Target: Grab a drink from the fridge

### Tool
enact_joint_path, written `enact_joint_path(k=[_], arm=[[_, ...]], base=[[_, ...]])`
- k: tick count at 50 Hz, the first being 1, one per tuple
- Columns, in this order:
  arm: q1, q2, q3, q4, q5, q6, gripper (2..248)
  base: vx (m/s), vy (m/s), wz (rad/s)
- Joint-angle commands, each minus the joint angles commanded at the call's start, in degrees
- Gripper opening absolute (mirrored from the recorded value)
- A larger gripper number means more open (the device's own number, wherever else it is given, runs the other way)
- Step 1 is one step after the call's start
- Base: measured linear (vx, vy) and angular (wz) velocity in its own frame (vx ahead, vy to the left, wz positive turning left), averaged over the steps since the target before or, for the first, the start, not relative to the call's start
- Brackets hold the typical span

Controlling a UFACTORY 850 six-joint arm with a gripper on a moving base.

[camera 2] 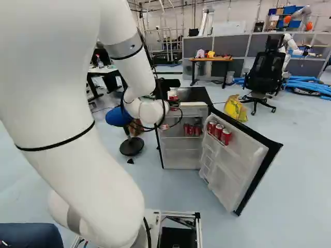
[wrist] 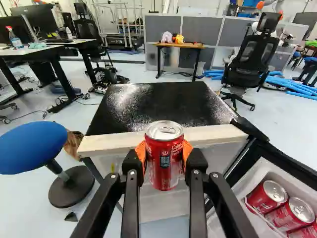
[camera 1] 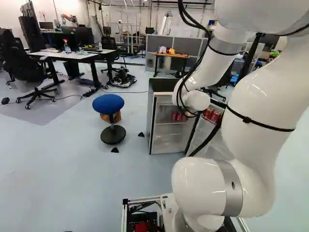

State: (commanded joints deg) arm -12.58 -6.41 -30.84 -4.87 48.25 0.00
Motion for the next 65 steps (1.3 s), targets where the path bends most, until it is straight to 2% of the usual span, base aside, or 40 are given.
enact_joint_path(k=[30, 65], arm=[[2.19, -3.13, -7.72, 0.0, 0.0, 0.0, 93], [4.82, -12.36, -18.34, 0.07, -0.32, 0.0, 93]], base=[[0.0, 0.0, 0.0], [0.0, 0.0, 0.0]])
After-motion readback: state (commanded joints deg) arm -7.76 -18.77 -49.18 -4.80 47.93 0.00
